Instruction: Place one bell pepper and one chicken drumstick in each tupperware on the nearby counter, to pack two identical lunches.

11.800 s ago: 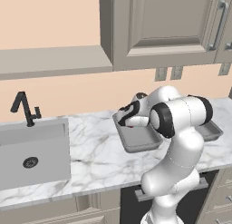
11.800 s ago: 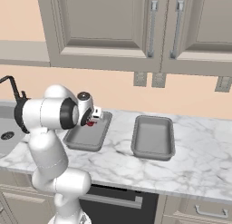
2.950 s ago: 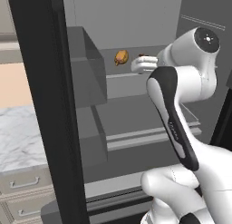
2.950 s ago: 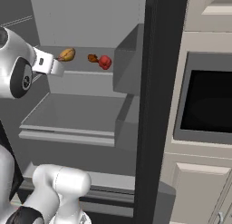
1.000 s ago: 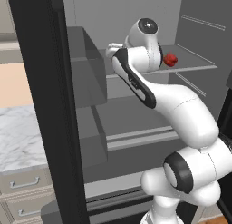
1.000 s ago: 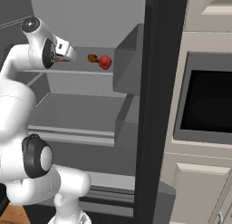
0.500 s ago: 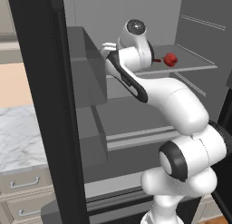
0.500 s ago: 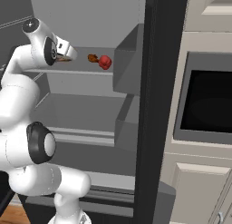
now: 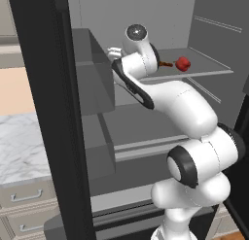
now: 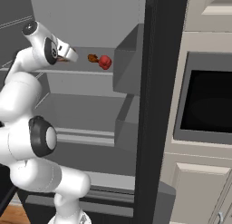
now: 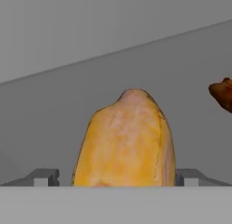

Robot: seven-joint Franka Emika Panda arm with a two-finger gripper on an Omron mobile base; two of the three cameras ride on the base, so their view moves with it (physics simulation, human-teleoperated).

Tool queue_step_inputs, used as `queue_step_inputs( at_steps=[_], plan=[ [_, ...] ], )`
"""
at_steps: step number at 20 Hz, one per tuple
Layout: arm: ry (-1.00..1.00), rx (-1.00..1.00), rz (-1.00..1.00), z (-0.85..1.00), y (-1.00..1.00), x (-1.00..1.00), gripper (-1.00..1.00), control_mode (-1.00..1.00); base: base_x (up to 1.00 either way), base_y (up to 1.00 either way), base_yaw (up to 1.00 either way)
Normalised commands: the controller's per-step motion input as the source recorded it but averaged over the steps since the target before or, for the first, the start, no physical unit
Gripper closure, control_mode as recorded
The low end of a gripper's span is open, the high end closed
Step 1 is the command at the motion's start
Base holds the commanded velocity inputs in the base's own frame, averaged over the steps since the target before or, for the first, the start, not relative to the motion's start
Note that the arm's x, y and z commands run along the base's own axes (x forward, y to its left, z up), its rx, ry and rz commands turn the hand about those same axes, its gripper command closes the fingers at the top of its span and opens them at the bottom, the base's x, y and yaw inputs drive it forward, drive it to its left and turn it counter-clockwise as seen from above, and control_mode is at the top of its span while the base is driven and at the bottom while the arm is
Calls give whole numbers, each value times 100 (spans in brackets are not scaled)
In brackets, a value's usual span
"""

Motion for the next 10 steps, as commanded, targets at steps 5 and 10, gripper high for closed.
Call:
queue_step_inputs(
  at_steps=[5,10],
  plan=[
    [0,0,-9,-16,0,26,100,-100,0,0,0],
    [0,0,-4,-13,0,25,100,-100,0,0,0]
  ],
)
